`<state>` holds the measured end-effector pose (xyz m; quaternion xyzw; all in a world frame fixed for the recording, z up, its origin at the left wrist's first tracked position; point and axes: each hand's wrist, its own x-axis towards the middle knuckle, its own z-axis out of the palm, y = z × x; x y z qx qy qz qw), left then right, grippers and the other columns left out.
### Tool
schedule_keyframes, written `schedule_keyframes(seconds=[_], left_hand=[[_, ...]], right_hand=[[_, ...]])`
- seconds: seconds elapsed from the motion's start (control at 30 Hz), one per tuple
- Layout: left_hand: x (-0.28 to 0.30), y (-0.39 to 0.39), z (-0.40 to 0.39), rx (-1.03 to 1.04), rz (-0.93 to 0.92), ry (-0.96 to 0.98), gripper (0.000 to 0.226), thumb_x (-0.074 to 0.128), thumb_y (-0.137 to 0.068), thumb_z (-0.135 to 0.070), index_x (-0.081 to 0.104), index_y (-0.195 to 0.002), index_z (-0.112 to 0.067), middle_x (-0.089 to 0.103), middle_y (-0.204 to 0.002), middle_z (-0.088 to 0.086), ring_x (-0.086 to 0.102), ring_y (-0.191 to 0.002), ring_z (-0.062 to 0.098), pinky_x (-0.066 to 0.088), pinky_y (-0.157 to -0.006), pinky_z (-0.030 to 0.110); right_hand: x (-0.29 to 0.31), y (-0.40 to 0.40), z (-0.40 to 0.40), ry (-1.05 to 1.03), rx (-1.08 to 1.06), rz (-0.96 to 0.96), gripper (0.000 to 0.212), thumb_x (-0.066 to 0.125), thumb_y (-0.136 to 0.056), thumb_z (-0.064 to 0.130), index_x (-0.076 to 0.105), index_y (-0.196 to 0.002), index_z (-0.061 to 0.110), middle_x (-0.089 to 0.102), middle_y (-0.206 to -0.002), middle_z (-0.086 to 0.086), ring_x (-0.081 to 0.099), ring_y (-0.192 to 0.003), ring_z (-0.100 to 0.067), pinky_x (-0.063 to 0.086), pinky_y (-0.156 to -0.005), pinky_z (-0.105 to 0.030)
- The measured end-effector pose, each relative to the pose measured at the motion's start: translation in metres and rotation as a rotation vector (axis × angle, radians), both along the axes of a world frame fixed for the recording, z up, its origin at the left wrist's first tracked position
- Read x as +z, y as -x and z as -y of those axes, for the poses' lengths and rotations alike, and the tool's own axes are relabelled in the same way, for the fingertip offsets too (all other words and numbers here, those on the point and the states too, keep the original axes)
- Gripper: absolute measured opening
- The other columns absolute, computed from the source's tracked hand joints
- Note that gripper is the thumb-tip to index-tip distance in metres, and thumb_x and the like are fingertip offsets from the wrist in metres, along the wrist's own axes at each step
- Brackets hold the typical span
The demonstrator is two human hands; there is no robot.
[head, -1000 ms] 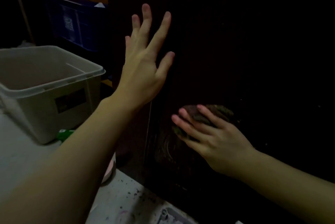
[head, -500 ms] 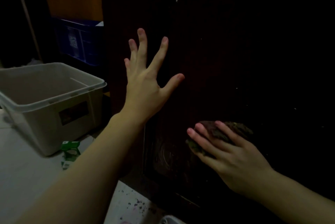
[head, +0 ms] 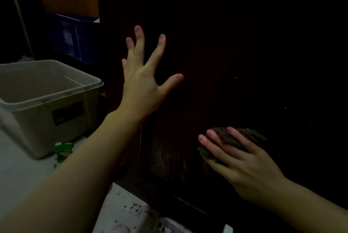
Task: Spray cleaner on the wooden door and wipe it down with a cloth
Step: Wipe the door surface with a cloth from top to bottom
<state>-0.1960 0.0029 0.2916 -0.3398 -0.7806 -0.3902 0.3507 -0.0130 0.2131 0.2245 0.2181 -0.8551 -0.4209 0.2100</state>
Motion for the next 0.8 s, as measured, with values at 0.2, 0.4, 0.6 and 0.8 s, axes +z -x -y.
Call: schedule_keyframes(seconds=[0.2, 0.4, 0.6, 0.8], left_hand=[[0.000, -0.001, 0.000, 0.028, -0.028, -0.008, 0.086, 0.047, -0.078, -0.066, 0.019, -0.152, -0.030, -0.007, -0.160, 0.015, -0.007, -0.146, 0.036, 0.014, -0.111, 0.068], [0.004, -0.022, -0.013, 0.028, -0.040, 0.015, 0.094, 0.052, -0.075, -0.066, 0.016, -0.153, -0.028, -0.006, -0.161, 0.010, -0.007, -0.147, 0.032, 0.011, -0.114, 0.063], [0.009, -0.040, -0.021, 0.061, -0.043, 0.023, 0.096, 0.064, -0.074, -0.053, 0.017, -0.153, -0.026, 0.008, -0.161, 0.005, -0.005, -0.146, 0.036, 0.009, -0.113, 0.057], [0.010, -0.047, -0.026, 0.033, -0.122, 0.070, 0.084, 0.062, -0.078, -0.043, 0.026, -0.151, -0.022, 0.006, -0.159, 0.017, 0.009, -0.145, 0.034, 0.022, -0.112, 0.059]], right_hand=[[0.065, 0.042, 0.032, 0.076, 0.036, -0.254, 0.051, 0.048, -0.092, 0.029, 0.047, -0.142, 0.016, 0.021, -0.158, -0.015, 0.017, -0.147, -0.033, 0.009, -0.119, -0.053], [0.023, -0.038, -0.034, 0.108, -0.041, -0.242, 0.047, 0.038, -0.096, 0.023, 0.048, -0.142, 0.017, 0.026, -0.157, -0.012, 0.022, -0.146, -0.031, 0.013, -0.119, -0.052], [0.035, -0.026, -0.015, 0.157, -0.017, -0.269, 0.044, 0.042, -0.093, 0.022, 0.056, -0.135, 0.019, 0.031, -0.155, -0.012, 0.024, -0.145, -0.029, 0.013, -0.119, -0.051], [0.074, 0.002, -0.001, 0.207, 0.014, -0.354, 0.040, 0.041, -0.095, 0.023, 0.060, -0.130, 0.019, 0.028, -0.157, -0.012, 0.021, -0.147, -0.030, 0.011, -0.120, -0.051]])
